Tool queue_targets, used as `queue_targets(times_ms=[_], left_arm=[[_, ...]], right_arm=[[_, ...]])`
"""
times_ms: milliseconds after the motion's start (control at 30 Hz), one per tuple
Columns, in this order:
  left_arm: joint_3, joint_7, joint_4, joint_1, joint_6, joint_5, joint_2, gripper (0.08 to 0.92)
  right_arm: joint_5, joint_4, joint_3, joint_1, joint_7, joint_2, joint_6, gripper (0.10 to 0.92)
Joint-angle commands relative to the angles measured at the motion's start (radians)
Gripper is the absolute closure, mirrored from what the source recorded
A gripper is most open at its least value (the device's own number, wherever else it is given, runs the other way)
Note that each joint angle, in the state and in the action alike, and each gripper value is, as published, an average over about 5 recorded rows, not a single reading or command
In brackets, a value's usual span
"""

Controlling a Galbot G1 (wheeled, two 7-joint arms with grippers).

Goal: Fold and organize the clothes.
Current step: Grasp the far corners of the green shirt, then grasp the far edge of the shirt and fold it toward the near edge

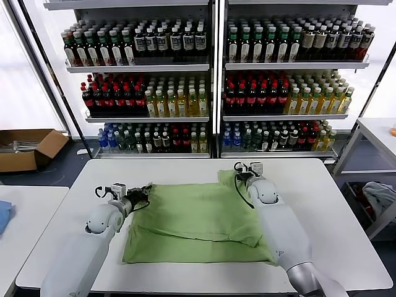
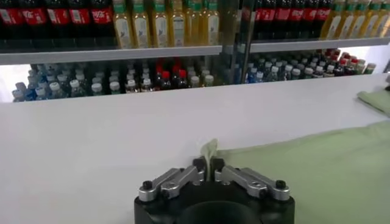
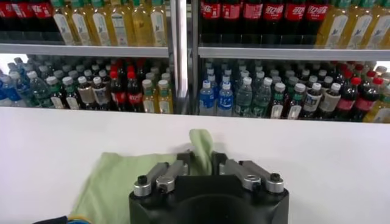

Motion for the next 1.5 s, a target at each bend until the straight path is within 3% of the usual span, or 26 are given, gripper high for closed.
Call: queue_targets(times_ms=[33, 133, 567, 1500], left_arm=[[-0.009, -0.007, -0.011, 0.007, -0.040, -0.004, -0.001, 0.908], [-0.013, -0.014, -0.021, 0.004, -0.082, -0.007, -0.004, 0.909], [-0.025, -0.017, -0.122, 0.048, -0.140, -0.005, 0.015, 0.909], [-0.219, -0.008, -0.434, 0.397, -0.122, 0.031, 0.014, 0.909]], right_arm=[[0.004, 0.025, -0.002, -0.007, 0.008, 0.000, -0.006, 0.876], [0.007, 0.067, 0.002, -0.012, 0.008, -0.009, -0.003, 0.916], [0.067, 0.372, 0.026, -0.108, 0.039, -0.049, -0.017, 0.917], [0.196, 0.889, 0.185, -0.597, 0.118, -0.149, -0.020, 0.917]])
